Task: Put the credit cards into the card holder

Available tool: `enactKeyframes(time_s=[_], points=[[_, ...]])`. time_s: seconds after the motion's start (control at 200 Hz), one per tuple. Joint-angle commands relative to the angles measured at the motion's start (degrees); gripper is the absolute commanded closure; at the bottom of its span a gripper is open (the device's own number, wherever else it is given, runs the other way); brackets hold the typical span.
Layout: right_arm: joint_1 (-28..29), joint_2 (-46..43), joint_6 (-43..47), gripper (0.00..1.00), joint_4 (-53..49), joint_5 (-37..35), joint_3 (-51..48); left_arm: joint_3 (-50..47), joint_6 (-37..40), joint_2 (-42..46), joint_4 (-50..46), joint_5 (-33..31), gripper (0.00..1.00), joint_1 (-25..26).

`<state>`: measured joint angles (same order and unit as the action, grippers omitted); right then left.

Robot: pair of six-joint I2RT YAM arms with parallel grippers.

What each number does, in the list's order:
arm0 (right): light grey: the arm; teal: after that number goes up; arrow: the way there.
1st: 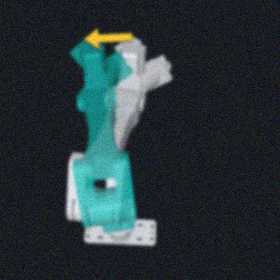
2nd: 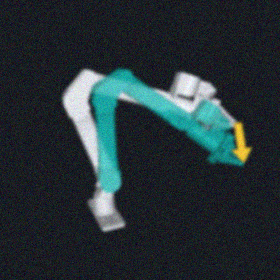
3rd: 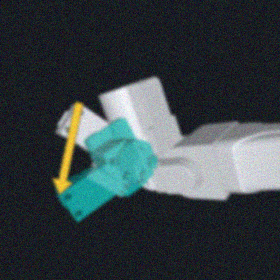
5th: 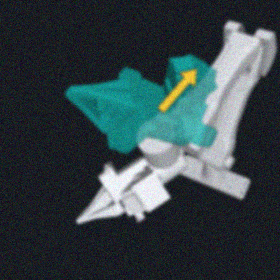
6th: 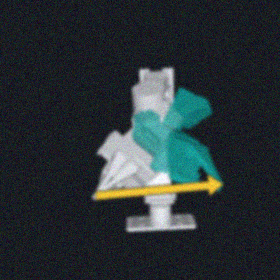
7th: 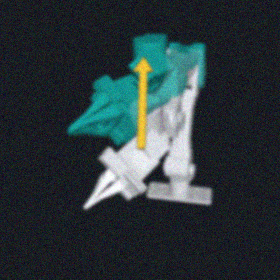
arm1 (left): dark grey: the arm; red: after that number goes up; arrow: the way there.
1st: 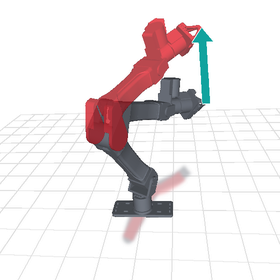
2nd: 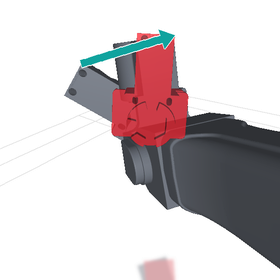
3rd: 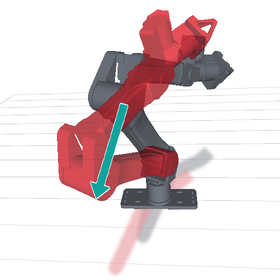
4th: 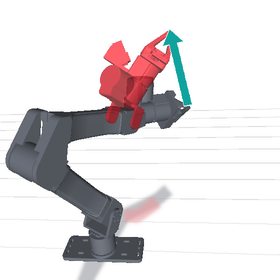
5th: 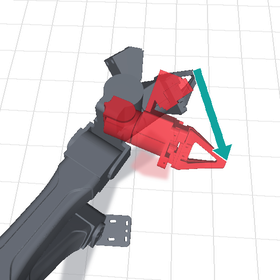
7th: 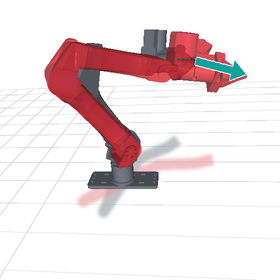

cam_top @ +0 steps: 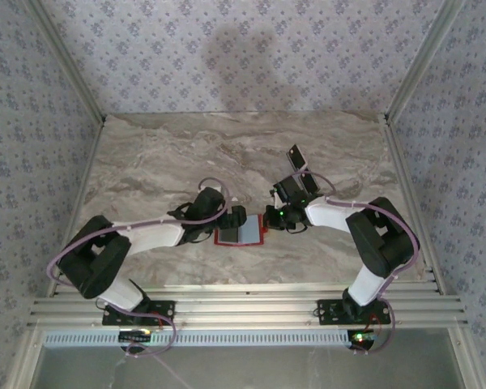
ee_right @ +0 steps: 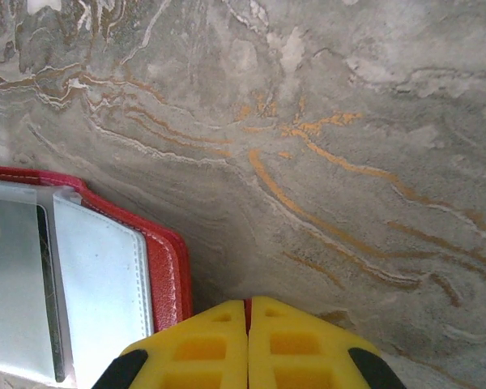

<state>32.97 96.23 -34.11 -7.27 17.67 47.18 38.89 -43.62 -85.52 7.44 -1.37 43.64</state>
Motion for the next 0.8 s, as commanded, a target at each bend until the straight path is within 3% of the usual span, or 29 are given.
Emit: enactKeyframes(time_s=[0.0,0.365,0.405,0.53,0.794], points=[[0.08,2.04,-0.84,0.92,-0.07,0.90,-0.39,-1.58,-3.15,4.48,6.94,3.10,0.00,0.96],[-0.34,2.06,-0.83,0.91,-0.22,1.29,0.29,1.14,-5.85,1.45,11.79,3.28,0.00,4.89],[-0.52,1.66,-0.83,0.89,-0.28,1.24,0.32,1.42,-6.35,0.47,12.68,3.22,0.00,5.39],[-1.27,0.22,-0.70,0.66,-1.09,0.49,0.04,2.68,-7.30,-2.22,14.07,3.04,0.00,7.09],[-2.72,-2.24,1.14,0.63,-4.49,-2.02,-0.80,3.62,-8.30,-5.86,14.96,1.86,0.00,9.02]])
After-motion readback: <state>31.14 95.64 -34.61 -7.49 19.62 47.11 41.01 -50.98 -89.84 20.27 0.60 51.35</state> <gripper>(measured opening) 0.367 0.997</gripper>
